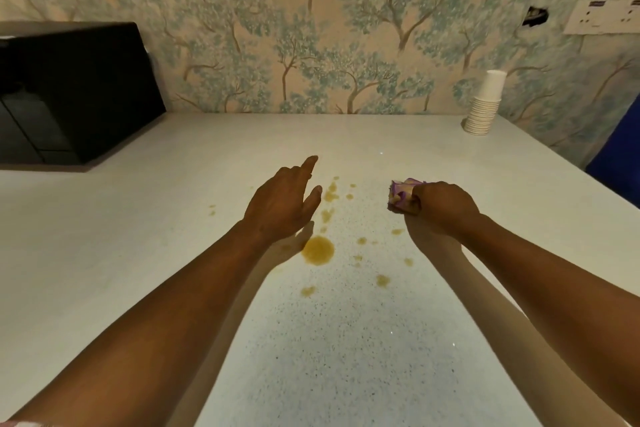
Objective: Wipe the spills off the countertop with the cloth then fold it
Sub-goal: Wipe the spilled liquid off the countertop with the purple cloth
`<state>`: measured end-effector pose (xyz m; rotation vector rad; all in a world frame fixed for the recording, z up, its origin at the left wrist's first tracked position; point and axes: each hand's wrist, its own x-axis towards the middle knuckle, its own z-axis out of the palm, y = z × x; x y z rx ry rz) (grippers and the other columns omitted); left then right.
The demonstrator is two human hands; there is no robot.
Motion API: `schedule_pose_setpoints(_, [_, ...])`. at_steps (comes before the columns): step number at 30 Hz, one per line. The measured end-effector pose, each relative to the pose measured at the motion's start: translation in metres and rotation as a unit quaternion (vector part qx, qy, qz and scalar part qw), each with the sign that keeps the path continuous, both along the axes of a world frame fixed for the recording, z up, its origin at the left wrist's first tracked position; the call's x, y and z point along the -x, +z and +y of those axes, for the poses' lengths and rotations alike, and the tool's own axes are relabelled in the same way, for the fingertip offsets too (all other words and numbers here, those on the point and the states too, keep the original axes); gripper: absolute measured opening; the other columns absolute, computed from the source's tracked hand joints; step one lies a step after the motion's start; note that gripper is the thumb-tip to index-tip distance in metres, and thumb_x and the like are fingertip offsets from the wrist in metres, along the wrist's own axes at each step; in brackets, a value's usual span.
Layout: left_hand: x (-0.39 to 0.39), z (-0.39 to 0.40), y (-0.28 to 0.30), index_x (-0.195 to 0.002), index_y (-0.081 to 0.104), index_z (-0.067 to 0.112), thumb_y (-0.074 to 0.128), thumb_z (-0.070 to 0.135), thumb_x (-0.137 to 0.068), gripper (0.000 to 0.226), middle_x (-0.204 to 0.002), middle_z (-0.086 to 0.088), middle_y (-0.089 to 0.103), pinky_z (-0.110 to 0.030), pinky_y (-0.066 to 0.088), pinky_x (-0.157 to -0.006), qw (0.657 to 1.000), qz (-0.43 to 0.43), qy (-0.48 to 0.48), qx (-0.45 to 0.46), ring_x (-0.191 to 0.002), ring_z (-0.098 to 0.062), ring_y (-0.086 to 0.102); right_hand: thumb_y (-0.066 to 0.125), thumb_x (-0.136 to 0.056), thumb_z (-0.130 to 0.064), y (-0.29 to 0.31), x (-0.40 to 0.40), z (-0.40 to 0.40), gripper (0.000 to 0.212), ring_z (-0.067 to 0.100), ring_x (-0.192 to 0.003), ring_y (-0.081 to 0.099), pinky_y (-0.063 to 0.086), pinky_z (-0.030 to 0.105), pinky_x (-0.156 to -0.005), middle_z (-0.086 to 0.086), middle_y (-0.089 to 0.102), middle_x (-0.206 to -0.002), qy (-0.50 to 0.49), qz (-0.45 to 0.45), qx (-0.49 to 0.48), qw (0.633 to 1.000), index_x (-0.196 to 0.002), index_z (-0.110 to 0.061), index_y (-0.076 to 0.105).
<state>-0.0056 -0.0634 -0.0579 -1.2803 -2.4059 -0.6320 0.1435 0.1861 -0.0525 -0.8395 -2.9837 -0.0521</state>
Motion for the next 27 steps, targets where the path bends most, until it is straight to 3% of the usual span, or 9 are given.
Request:
schedule_pose_setpoints(3, [-0.006,-0.014,-0.003,-0.141,0.044,0.019,0.038,0.041,-0.098,0.049,-0.133,-0.003,0.058,-0.038,0.048,-0.087,1.0,0.02,-0.007,0.02,-0.124,-0.023,0.048,0.059,-0.095,-0.029,0.003,-0.009,-0.033,0.036,0.045,-0.092,0.065,0.047,0.042,-0.077,0.026,0.066,-0.1,-0.016,0.007,0.039,0.999,-0.091,0.007,0.063])
schedule_pose_setpoints(6, [-0.009,-0.033,-0.006,-0.129,0.057,0.017,0.039,0.04,-0.098,0.042,-0.134,-0.001,0.058,-0.036,0.045,-0.091,1.0,0.019,-0.016,0.013,-0.127,-0.021,0.047,0.05,-0.1,-0.044,0.004,-0.024,-0.06,0.044,0.024,-0.071,0.052,0.039,0.029,-0.069,0.0,0.047,-0.066,-0.004,-0.018,0.025,1.0,-0.068,-0.013,0.052])
schedule_pose_setpoints(10, [-0.009,-0.071,-0.016,-0.127,0.06,0.018,0.042,0.039,-0.098,0.039,-0.131,0.002,0.061,-0.028,0.04,-0.09,0.999,0.01,-0.031,-0.004,-0.125,-0.017,0.049,0.049,-0.097,-0.034,0.001,-0.045,-0.083,0.039,0.019,-0.059,0.048,0.026,0.026,-0.051,-0.004,0.044,-0.059,0.063,0.004,0.023,0.998,-0.064,-0.014,0.055])
schedule_pose_setpoints(13, [-0.004,-0.103,-0.025,-0.13,0.058,0.019,0.043,0.039,-0.098,0.04,-0.134,0.003,0.059,-0.027,0.037,-0.095,1.0,-0.014,-0.019,-0.008,-0.128,-0.016,0.046,0.052,-0.097,-0.03,-0.006,-0.059,-0.086,0.026,0.032,-0.087,0.062,0.038,0.029,-0.059,0.002,0.061,-0.087,0.114,0.085,-0.017,0.99,-0.086,-0.013,0.069])
schedule_pose_setpoints(15, [-0.002,-0.125,-0.032,-0.133,0.055,0.02,0.045,0.038,-0.098,0.041,-0.138,0.003,0.056,-0.031,0.037,-0.101,0.999,-0.031,-0.001,-0.006,-0.132,-0.015,0.043,0.046,-0.102,-0.027,-0.018,-0.066,-0.089,0.036,0.041,-0.113,0.06,0.046,0.04,-0.082,0.017,0.066,-0.12,0.155,0.063,-0.025,0.986,-0.112,-0.003,0.071])
schedule_pose_setpoints(18, [0.001,-0.15,-0.039,-0.138,0.05,0.02,0.046,0.036,-0.098,0.044,-0.145,0.001,0.05,-0.033,0.029,-0.11,0.999,-0.04,0.022,0.009,-0.141,-0.017,0.034,0.027,-0.105,-0.023,-0.044,-0.066,-0.095,0.049,0.04,-0.143,0.042,0.031,0.048,-0.117,0.022,0.054,-0.147,0.126,0.042,-0.01,0.991,-0.133,0.002,0.059])
schedule_pose_setpoints(21, [0.001,-0.172,-0.046,-0.145,0.042,0.019,0.038,0.039,-0.099,0.05,-0.154,0.0,0.039,-0.033,0.02,-0.117,0.996,-0.065,0.053,0.011,-0.147,-0.016,0.02,0.024,-0.105,-0.033,-0.049,-0.056,-0.105,0.054,0.035,-0.152,0.027,0.023,0.05,-0.123,0.017,0.037,-0.161,0.042,0.041,-0.018,0.998,-0.148,-0.009,0.046])
schedule_pose_setpoints(25, [0.006,-0.202,-0.055,-0.148,0.036,0.013,0.029,0.04,-0.1,0.055,-0.158,-0.005,0.031,-0.038,0.015,-0.121,0.993,-0.085,0.068,0.044,-0.15,-0.018,0.012,0.027,-0.104,-0.025,-0.046,-0.039,-0.13,0.048,0.048,-0.144,0.03,0.034,0.057,-0.11,0.022,0.037,-0.156,0.036,-0.015,-0.044,0.998,-0.142,-0.004,0.048])
schedule_pose_setpoints(27, [0.011,-0.213,-0.058,-0.149,0.033,0.009,0.029,0.04,-0.1,0.058,-0.159,-0.008,0.027,-0.04,0.014,-0.121,0.991,-0.09,0.068,0.066,-0.15,-0.02,0.01,0.028,-0.105,-0.028,-0.042,-0.03,-0.143,0.049,0.046,-0.147,0.027,0.032,0.057,-0.113,0.02,0.033,-0.158,0.033,-0.021,-0.039,0.998,-0.147,-0.008,0.043])
